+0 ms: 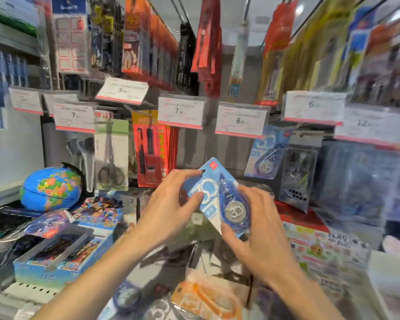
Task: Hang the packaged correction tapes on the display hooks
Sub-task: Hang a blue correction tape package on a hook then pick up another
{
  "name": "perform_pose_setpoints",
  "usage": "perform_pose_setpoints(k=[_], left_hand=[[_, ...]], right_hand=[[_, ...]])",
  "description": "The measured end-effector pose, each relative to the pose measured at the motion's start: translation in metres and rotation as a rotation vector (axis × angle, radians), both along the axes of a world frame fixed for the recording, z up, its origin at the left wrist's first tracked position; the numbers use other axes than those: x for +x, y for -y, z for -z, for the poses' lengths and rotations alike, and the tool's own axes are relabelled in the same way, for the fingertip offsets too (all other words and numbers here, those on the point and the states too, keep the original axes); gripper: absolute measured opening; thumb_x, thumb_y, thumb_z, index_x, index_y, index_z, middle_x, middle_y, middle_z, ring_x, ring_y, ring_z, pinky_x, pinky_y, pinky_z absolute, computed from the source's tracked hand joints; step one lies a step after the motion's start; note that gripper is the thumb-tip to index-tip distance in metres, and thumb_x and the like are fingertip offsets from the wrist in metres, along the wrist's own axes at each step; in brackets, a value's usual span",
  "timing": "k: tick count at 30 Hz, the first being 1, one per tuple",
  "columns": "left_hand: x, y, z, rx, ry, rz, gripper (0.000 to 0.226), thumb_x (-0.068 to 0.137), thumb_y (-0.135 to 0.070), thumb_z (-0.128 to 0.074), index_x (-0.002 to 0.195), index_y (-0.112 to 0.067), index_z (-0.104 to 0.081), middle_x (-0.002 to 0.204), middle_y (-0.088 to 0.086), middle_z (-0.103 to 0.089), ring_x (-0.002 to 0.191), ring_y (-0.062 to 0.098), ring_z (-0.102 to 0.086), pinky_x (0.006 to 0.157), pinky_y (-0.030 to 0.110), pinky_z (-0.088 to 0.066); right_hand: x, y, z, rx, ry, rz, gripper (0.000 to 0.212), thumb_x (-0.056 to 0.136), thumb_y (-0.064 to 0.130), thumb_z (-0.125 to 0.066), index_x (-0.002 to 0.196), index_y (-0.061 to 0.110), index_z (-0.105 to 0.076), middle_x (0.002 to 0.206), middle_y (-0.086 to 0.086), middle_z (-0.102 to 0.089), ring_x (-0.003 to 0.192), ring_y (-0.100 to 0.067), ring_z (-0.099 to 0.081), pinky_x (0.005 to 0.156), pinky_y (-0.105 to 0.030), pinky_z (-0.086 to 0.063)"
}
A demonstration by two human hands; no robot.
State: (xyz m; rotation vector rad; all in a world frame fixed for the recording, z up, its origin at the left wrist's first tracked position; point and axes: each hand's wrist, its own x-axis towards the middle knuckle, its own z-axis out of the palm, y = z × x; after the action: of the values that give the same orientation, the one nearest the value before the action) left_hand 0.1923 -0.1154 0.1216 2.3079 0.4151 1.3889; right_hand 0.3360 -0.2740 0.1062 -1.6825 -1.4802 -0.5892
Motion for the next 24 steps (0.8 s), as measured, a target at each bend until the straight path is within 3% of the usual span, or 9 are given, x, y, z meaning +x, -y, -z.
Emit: perform_pose_setpoints(k=[6,11,14,19,24], left_hand=[[0.042,0.025,-0.034,0.271,-0.137,-0.019,0.038,0.096,-0.037,-0.062,0.132,-0.03,-0.055,0.121,-0.011,-0.054,0.085,0.005,-0.054,0.083,0.032,-0.047],[0.062,0.045,-0.051,0.513,-0.19,-0.019,0.04,0.099,-0.037,-0.057,0.137,-0.027,-0.05,0.128,-0.007,-0.052,0.115,0.012,-0.054,0.083,0.033,-0.052],[0.066,0.05,-0.062,0.623,-0.19,-0.033,0.04,0.098,-0.037,-0.058,0.136,-0.024,-0.051,0.131,-0.002,-0.051,0.12,0.019,-0.054,0.079,0.04,-0.057],[0.062,0.053,-0.09,0.742,-0.102,-0.101,0.037,0.097,-0.037,-0.061,0.129,-0.019,-0.056,0.126,0.003,-0.055,0.105,0.023,-0.059,0.063,0.044,-0.058],[0.063,0.054,-0.127,0.8,0.028,-0.126,0.035,0.095,-0.035,-0.064,0.124,-0.018,-0.052,0.127,0.004,-0.053,0.089,0.016,-0.058,0.05,0.042,-0.055]], right_hand=[[0.035,0.036,-0.014,0.045,-0.03,0.095,0.071,0.075,0.038,-0.078,0.134,0.029,-0.041,0.121,0.013,-0.045,0.115,-0.013,-0.053,0.091,-0.032,-0.048],[0.052,0.057,-0.016,0.063,-0.114,0.184,0.074,0.074,0.038,-0.082,0.126,0.041,-0.028,0.124,0.007,-0.047,0.104,-0.016,-0.061,0.078,-0.038,-0.055],[0.059,0.066,-0.018,0.085,-0.142,0.219,0.075,0.074,0.041,-0.081,0.125,0.04,-0.027,0.126,0.001,-0.05,0.104,-0.017,-0.063,0.077,-0.04,-0.056],[0.069,0.077,-0.025,0.116,-0.166,0.273,0.073,0.075,0.045,-0.081,0.123,0.041,-0.026,0.121,-0.002,-0.053,0.099,-0.019,-0.064,0.07,-0.043,-0.057],[0.076,0.077,-0.031,0.146,-0.148,0.298,0.073,0.075,0.046,-0.08,0.124,0.04,-0.026,0.124,-0.001,-0.049,0.098,-0.02,-0.064,0.068,-0.042,-0.058]])
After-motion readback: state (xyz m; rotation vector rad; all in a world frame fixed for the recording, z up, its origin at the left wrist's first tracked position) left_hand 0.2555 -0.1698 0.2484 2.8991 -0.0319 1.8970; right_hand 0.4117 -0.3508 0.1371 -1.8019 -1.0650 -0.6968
